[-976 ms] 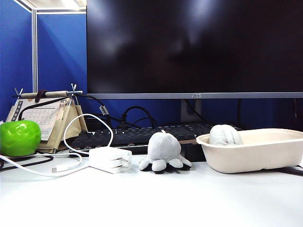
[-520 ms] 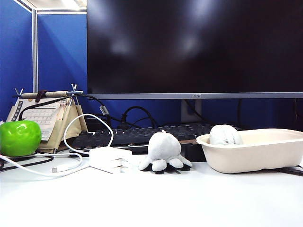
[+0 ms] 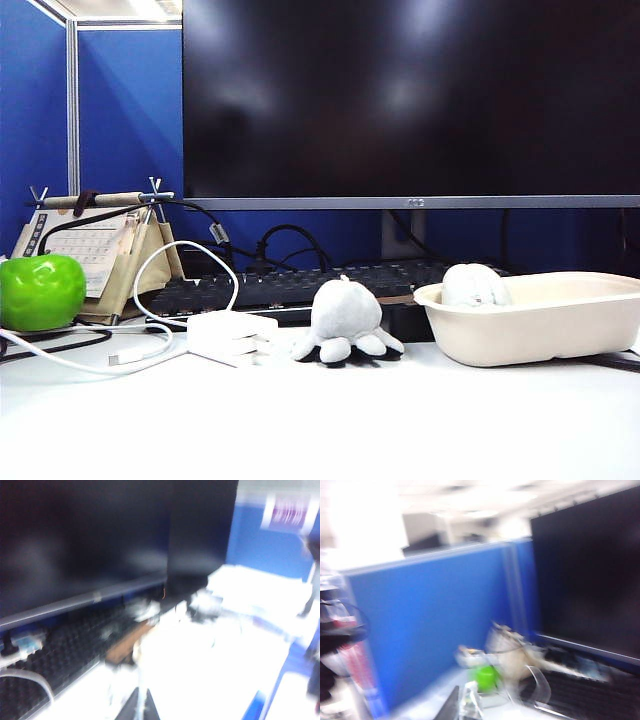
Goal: Place the tilting octopus upright.
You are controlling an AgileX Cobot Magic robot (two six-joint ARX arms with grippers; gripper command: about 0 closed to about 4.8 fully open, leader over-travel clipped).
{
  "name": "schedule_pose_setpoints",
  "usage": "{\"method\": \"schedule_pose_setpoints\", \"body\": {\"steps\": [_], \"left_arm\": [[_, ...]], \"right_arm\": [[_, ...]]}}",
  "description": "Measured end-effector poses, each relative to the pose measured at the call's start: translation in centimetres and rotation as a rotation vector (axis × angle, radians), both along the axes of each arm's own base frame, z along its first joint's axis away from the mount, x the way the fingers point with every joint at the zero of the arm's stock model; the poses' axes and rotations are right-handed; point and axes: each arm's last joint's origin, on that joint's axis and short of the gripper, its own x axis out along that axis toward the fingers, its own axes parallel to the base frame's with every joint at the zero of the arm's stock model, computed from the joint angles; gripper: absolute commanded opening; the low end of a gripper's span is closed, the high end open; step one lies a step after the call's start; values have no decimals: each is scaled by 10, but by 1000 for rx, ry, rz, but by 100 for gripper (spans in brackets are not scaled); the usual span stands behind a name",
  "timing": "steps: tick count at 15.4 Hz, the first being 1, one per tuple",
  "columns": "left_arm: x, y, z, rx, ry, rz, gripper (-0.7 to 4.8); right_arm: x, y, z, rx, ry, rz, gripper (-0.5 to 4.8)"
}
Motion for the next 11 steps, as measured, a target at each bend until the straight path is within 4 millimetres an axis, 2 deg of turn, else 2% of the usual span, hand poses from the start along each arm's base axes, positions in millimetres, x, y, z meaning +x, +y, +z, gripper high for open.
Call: {"method": "schedule_pose_setpoints", "body": {"steps": [2, 4, 6, 9, 11], "left_arm": [[4, -16, -20, 70, 2, 8, -5], [8, -32, -43, 141, 18, 35, -5], [9, -38, -55, 167, 45, 35, -5], [10, -38, -56, 43, 198, 41, -5], [10, -38, -56, 30, 215, 42, -5]], "right_arm": [[20, 11, -28, -86, 98, -77, -6], [42, 22, -68, -162, 215, -172, -6], [56, 30, -104, -231, 313, -210, -6], [64, 35, -133, -286, 382, -207, -6], [65, 36, -140, -308, 410, -208, -6]]}}
